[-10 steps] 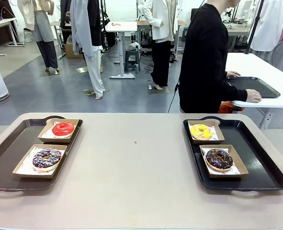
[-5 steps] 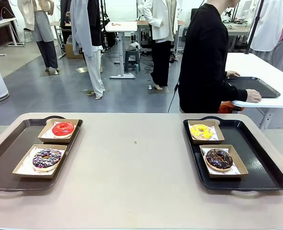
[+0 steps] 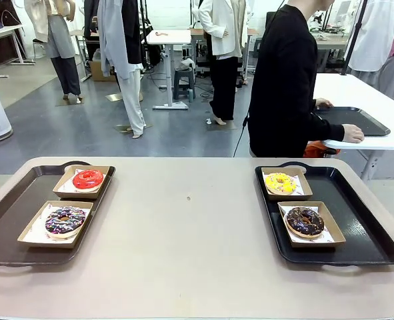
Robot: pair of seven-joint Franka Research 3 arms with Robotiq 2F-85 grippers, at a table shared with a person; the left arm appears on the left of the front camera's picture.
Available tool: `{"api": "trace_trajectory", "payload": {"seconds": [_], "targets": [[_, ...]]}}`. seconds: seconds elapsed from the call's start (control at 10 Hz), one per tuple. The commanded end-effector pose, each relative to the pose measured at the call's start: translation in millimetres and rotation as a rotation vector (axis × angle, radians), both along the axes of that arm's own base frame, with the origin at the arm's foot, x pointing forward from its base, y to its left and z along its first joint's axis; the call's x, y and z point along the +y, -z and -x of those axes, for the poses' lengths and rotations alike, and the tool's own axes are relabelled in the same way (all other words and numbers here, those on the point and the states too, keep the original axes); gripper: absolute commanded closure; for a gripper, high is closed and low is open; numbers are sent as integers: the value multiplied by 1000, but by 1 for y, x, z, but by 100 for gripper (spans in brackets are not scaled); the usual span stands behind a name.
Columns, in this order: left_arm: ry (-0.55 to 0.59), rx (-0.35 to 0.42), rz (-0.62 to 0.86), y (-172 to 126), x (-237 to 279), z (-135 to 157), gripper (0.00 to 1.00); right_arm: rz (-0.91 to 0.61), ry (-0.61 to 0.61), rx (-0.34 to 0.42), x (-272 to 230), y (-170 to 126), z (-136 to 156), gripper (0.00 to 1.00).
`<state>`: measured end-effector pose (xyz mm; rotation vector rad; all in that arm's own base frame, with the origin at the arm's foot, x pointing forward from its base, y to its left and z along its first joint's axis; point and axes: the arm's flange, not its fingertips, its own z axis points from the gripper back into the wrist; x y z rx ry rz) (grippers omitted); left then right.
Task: Individually package the donuts and arrange them on the tray.
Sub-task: Place the picked Paper togo box on the Handle tray.
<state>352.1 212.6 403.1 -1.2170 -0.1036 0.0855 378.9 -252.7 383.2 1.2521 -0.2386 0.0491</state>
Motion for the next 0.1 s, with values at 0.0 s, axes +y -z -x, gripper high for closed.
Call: {"api": "trace_trajectory", "payload": {"seconds": [0.0], "targets": [[-3, -5, 2, -1, 0, 1, 0, -2, 7, 21, 0, -2, 0, 0]]}}
